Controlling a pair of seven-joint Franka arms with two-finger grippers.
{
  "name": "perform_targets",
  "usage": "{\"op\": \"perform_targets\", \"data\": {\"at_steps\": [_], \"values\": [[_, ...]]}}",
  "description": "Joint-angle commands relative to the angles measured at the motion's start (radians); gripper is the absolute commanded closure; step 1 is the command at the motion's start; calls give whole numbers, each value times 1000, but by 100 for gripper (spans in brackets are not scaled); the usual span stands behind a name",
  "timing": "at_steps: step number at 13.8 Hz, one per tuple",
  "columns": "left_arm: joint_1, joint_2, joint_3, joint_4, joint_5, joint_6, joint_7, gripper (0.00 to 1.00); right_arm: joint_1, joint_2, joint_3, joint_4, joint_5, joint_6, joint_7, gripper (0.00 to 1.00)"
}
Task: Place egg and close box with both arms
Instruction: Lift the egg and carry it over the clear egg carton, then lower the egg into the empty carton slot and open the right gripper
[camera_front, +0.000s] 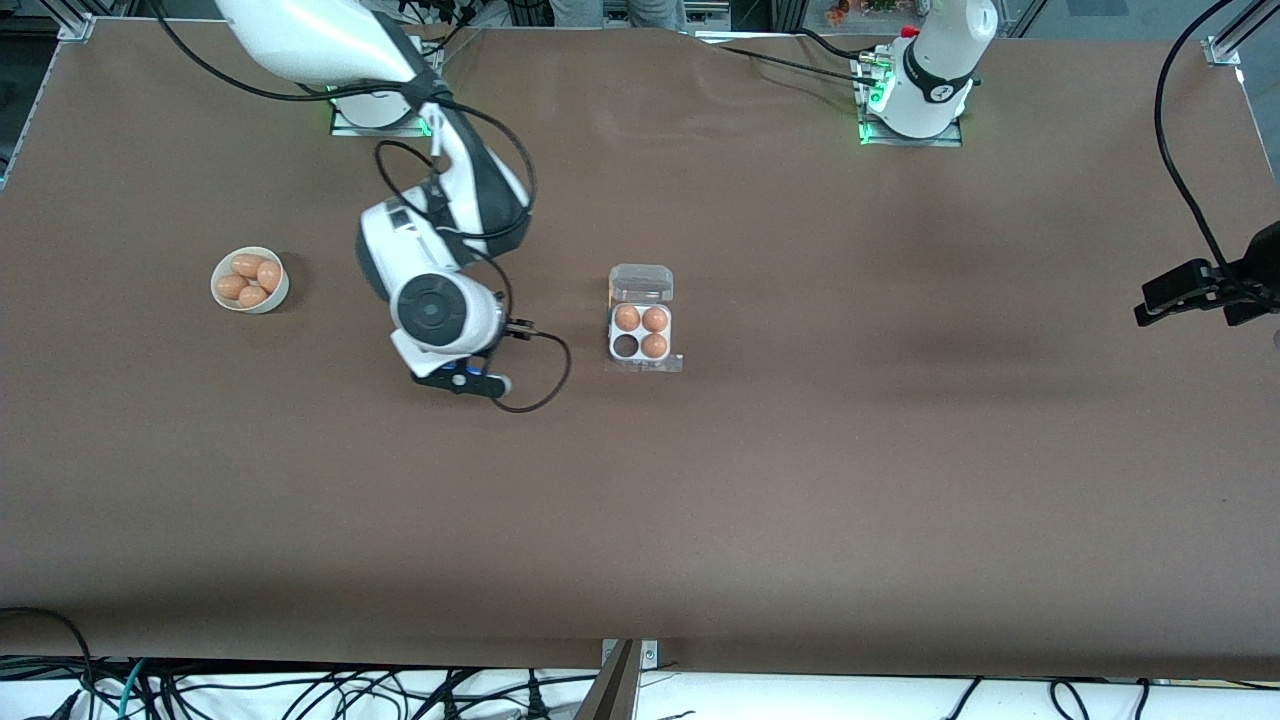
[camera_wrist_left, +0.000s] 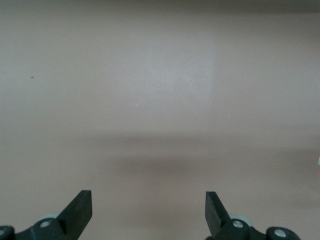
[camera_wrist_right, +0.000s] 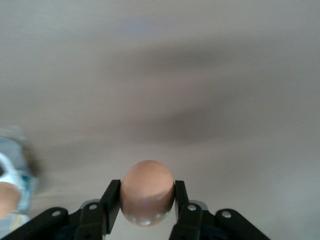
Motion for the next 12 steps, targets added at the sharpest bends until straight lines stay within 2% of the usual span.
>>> {"op": "perform_targets", "data": {"at_steps": [1, 3, 9, 12], "values": [[1, -3, -3, 5, -1, -10, 7, 0, 49, 80, -6, 126, 20, 6, 77, 65], [1, -3, -3, 5, -1, -10, 7, 0, 82, 92, -3, 130, 48, 69, 99, 65], [0, -3, -3, 5, -1, -10, 8, 0, 164, 134, -2, 131, 49, 259, 201, 65], [6, -3, -3, 5, -1, -10, 17, 0, 202, 155, -2, 131, 49, 270, 205, 64]]}}
